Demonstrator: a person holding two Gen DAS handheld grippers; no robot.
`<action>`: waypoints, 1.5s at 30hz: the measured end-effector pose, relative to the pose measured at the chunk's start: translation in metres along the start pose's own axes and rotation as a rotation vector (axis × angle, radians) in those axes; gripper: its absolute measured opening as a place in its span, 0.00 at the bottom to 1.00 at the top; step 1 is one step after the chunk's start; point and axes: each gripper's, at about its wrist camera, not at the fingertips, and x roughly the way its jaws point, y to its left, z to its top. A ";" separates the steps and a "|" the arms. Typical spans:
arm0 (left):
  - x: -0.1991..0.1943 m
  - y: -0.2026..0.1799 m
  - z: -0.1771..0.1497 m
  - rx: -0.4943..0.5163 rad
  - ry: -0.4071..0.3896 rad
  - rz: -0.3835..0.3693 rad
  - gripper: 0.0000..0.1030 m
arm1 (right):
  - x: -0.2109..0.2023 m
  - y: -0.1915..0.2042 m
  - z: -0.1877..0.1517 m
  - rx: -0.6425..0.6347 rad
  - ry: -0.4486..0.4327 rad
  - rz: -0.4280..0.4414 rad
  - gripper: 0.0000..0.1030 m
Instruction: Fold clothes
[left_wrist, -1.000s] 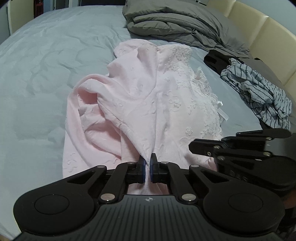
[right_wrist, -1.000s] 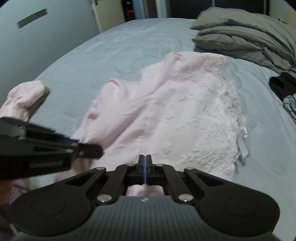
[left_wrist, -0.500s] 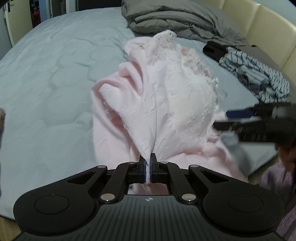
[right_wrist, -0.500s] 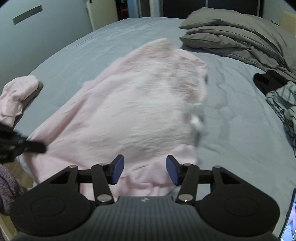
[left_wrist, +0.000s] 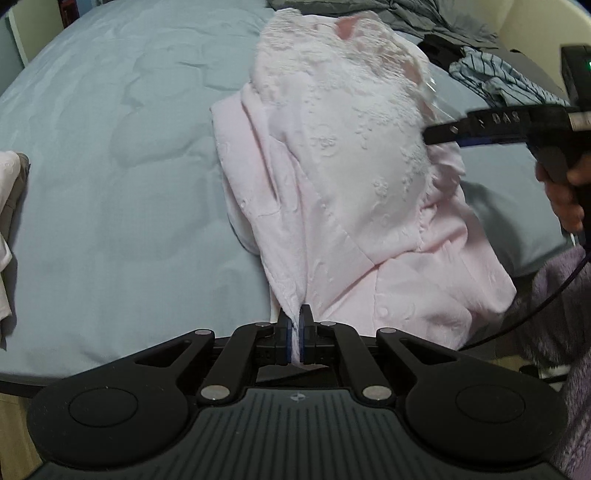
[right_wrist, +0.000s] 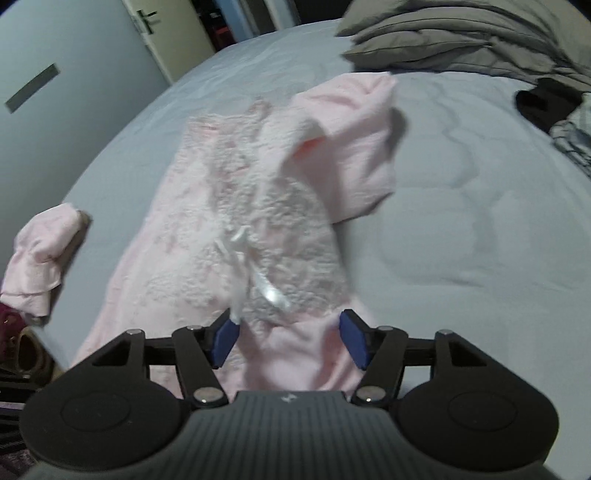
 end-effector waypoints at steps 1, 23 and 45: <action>0.001 -0.001 -0.001 0.004 0.007 -0.002 0.01 | 0.002 0.005 0.000 -0.013 0.005 0.007 0.62; -0.014 0.015 0.007 -0.029 -0.020 -0.023 0.19 | 0.015 0.055 -0.043 -0.313 0.279 0.052 0.02; -0.036 0.006 0.101 0.125 -0.154 0.027 0.58 | -0.034 0.038 0.011 -0.313 0.183 -0.022 0.08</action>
